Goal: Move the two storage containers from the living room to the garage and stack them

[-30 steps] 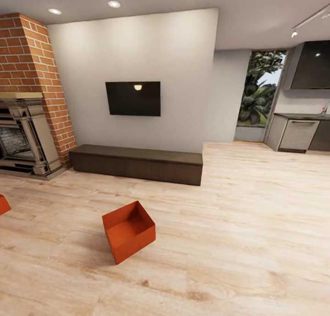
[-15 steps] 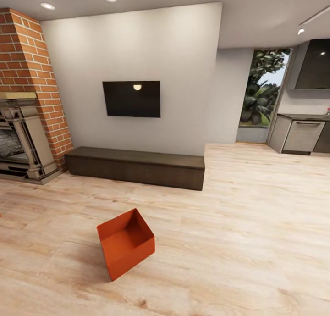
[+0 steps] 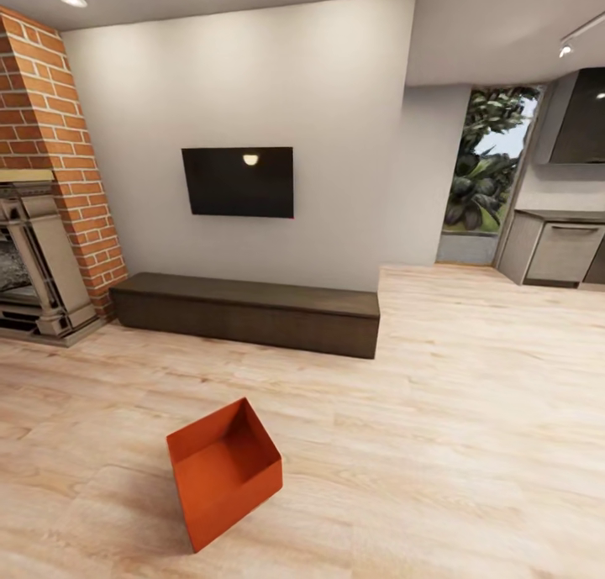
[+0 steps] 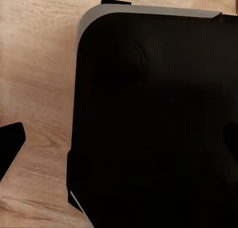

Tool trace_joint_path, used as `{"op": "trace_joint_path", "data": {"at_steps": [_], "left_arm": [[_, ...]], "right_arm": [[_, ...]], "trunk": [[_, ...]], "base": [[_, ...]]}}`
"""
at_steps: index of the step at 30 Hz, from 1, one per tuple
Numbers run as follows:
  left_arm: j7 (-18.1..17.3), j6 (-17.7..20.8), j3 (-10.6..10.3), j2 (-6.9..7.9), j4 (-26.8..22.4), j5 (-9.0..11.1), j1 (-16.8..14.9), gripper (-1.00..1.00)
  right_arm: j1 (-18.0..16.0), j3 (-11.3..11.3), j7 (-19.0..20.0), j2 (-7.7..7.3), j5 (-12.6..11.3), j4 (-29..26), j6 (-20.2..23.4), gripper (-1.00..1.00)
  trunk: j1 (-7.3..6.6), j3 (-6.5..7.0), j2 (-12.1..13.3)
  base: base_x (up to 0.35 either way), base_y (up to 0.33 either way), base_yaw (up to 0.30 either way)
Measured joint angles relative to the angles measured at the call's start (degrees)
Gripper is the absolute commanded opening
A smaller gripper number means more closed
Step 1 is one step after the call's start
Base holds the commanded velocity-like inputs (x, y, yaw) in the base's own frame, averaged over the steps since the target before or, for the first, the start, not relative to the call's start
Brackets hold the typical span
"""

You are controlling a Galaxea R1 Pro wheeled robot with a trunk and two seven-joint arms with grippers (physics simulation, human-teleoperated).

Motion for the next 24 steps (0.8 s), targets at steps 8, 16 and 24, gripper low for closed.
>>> {"op": "trace_joint_path", "data": {"at_steps": [8, 16, 24], "left_arm": [[0.0, -0.01, 0.0, 0.0, 0.0, 0.0, 0.0, 1.0], [0.0, 0.0, -0.02, 0.0, 0.0, 0.01, 0.0, 1.0], [0.0, -0.1, 0.0, 0.0, 0.01, -0.06, 0.0, 1.0]], "right_arm": [[0.0, 0.0, 0.0, -0.03, -0.07, 0.0, -0.03, 1.0], [0.0, -0.08, 0.0, -0.02, -0.33, 0.0, -0.06, 1.0], [0.0, -0.25, -0.01, -0.03, -0.35, 0.0, -0.06, 1.0]], "trunk": [[0.0, 0.0, 0.0], [0.0, 0.0, 0.0], [0.0, 0.0, 0.0]], "base": [[0.322, 0.0, 0.0], [0.322, 0.0, 0.02], [0.322, 0.0, 0.226]]}}
